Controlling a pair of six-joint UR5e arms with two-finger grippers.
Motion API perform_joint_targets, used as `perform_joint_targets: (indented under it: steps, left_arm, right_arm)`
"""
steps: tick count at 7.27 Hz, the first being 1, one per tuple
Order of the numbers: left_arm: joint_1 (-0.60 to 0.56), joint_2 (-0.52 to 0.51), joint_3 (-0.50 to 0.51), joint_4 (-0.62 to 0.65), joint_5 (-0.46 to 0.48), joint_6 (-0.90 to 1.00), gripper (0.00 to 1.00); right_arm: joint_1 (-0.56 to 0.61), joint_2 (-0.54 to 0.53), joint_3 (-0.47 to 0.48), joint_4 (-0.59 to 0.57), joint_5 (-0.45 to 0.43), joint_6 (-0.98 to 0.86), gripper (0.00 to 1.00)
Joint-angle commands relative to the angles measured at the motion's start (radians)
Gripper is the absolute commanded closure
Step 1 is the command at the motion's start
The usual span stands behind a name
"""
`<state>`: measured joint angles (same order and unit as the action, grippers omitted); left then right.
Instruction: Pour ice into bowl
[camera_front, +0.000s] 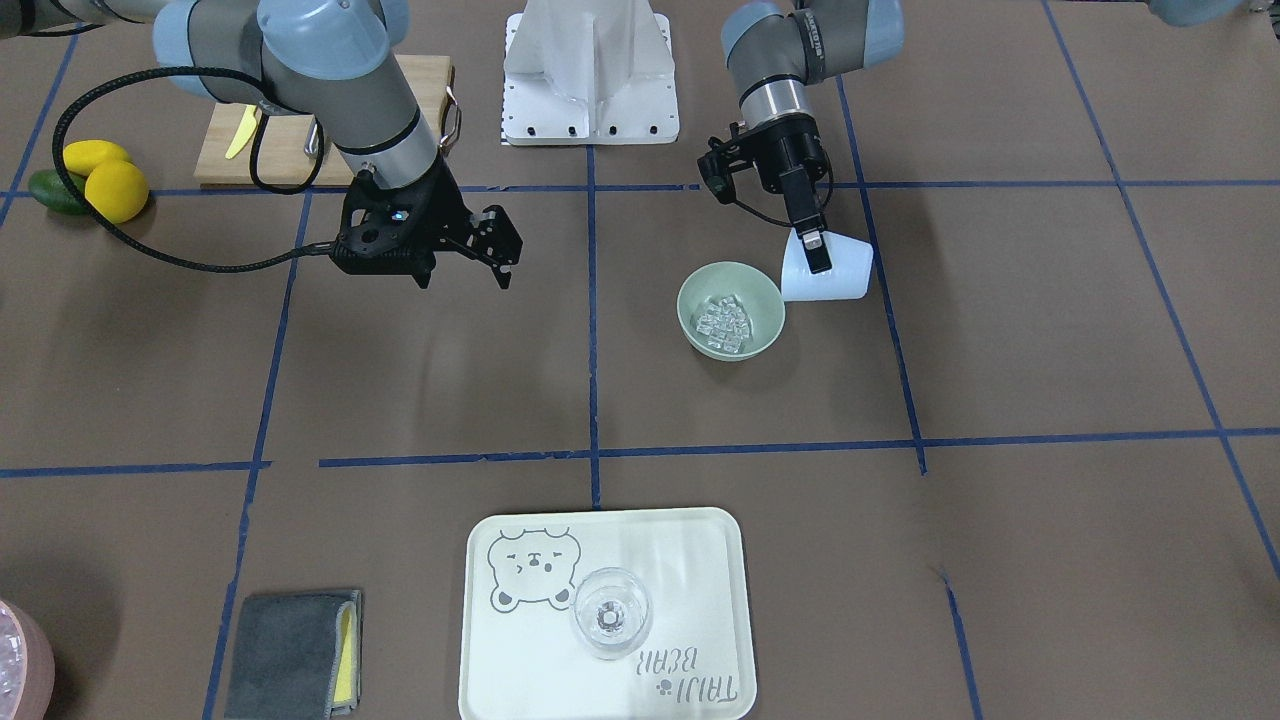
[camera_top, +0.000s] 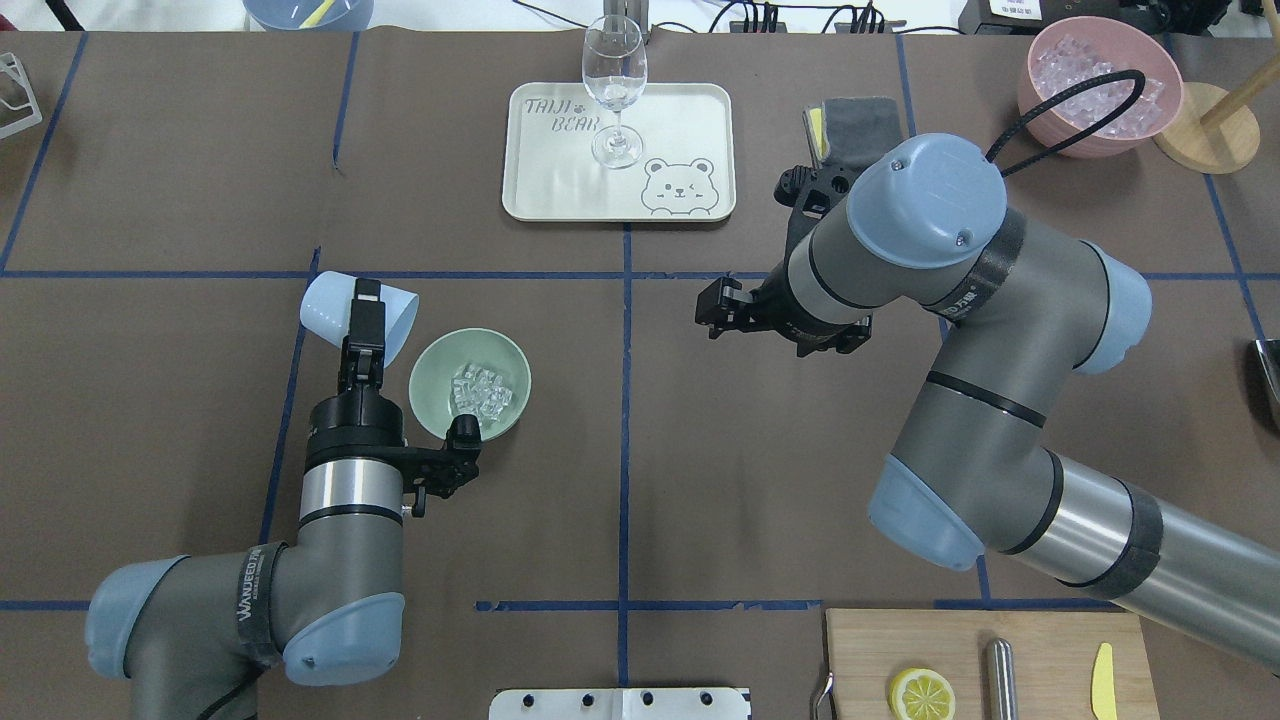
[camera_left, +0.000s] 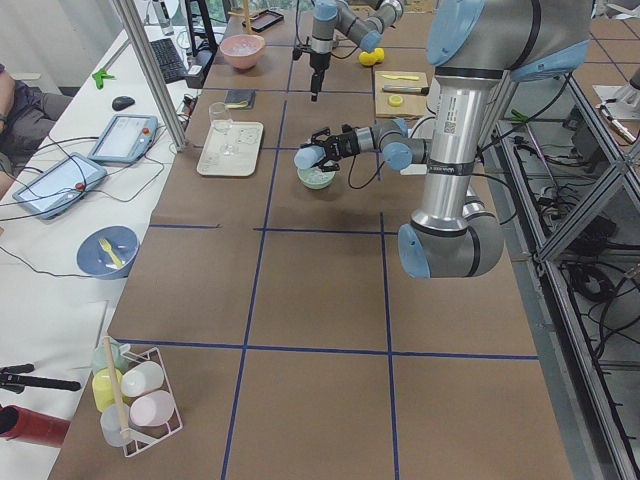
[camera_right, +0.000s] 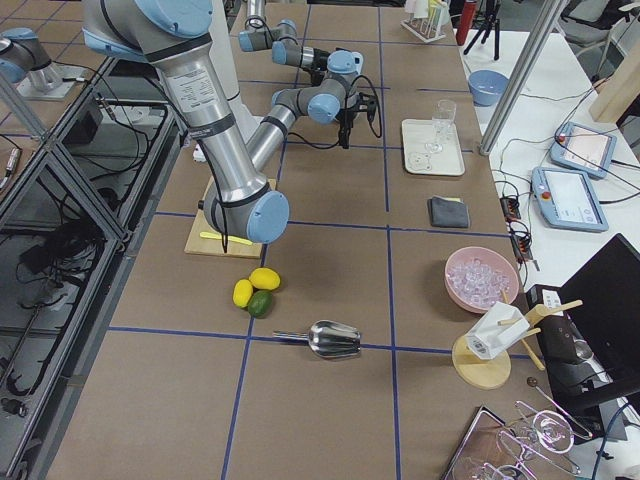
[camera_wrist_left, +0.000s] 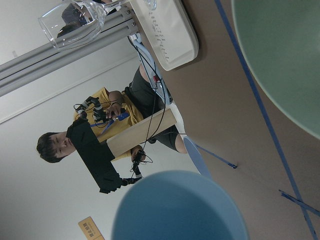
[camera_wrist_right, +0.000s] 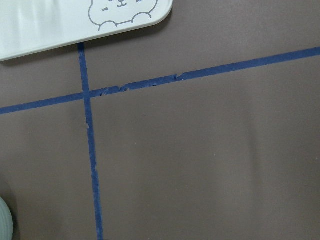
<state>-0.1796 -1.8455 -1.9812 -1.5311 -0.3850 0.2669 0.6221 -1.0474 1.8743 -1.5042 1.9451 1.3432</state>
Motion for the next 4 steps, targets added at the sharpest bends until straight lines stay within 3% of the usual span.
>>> perform_joint_targets:
  steps: [1,4]
  left_arm:
    - [-0.029,-0.003,-0.080,-0.023,-0.151,-0.006,1.00]
    - [-0.122,0.014,-0.097,-0.171,-0.350,-0.148,1.00]
  right_arm:
    - [-0.001,0.003,0.000,-0.001,0.000,0.002,0.00]
    - [-0.002,0.012,0.000,-0.001,0.000,0.005,0.00]
